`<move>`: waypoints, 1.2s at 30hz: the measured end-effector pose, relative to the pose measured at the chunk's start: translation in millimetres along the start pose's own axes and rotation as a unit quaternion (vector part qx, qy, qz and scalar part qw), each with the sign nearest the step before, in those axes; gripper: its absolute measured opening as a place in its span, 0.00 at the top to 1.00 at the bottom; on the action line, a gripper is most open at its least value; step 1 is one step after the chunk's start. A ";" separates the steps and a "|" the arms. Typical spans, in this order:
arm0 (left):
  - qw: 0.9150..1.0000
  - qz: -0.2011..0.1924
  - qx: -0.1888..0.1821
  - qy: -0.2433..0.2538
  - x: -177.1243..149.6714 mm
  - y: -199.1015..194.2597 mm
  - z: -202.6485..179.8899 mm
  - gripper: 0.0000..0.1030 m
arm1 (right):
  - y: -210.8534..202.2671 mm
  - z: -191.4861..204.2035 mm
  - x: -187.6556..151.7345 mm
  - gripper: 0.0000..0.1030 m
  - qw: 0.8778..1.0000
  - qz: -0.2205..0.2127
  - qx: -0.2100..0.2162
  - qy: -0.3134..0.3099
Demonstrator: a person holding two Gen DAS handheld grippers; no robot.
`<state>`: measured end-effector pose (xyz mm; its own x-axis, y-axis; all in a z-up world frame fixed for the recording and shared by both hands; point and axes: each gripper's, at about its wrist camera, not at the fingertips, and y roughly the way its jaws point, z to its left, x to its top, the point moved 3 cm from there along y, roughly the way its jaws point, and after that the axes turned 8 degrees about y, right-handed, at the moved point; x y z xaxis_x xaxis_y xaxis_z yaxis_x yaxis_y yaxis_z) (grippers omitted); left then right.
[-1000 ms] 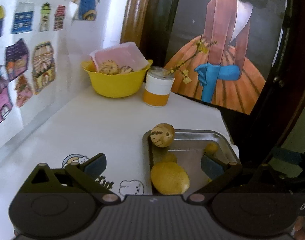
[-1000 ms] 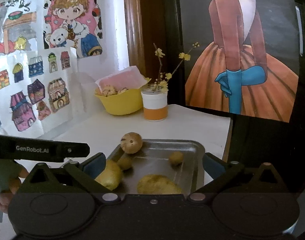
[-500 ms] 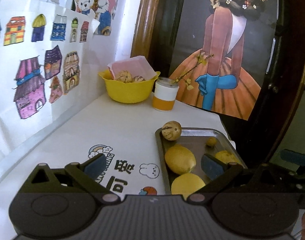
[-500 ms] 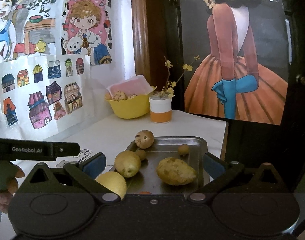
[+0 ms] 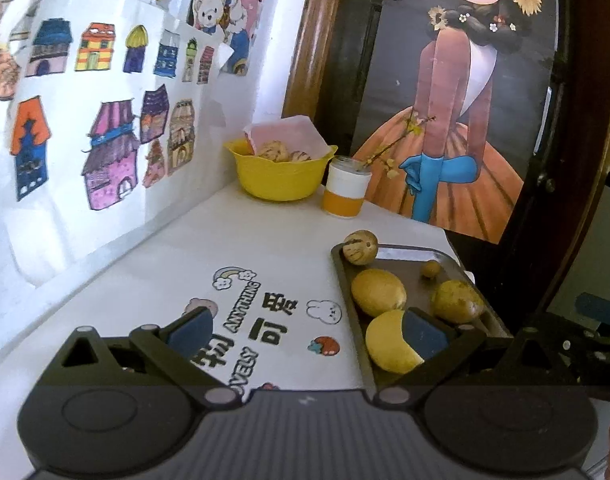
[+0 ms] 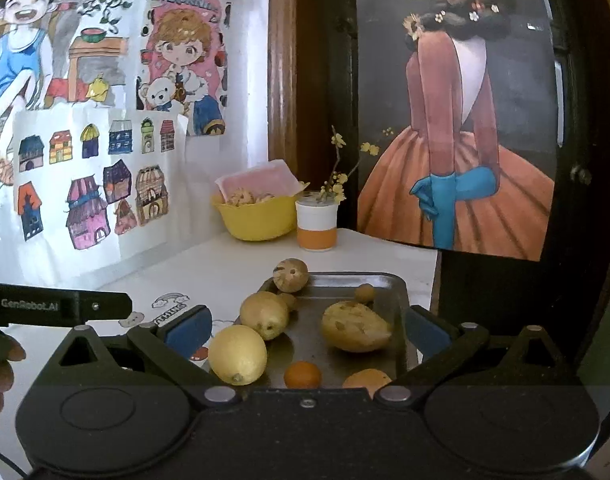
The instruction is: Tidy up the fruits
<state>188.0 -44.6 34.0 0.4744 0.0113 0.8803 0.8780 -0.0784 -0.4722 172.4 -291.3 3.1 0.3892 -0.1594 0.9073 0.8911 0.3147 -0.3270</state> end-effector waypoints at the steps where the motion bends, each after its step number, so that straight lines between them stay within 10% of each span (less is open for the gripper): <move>1: 1.000 -0.001 0.002 0.003 -2.0 -2.8 0.2 0.00 | -1.7 1.3 -1.6 0.01 1.000 0.000 0.001 0.004; 36: 0.999 -0.043 0.000 0.004 -67.0 -84.7 34.2 0.00 | -88.8 57.7 -67.8 0.01 0.999 -0.019 -0.036 0.021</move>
<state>84.1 -4.6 13.4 0.3959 0.0094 0.9182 0.9158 -0.0772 -0.3941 53.4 -254.4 -14.2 0.3624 -0.2106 0.9079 0.9196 0.2392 -0.3116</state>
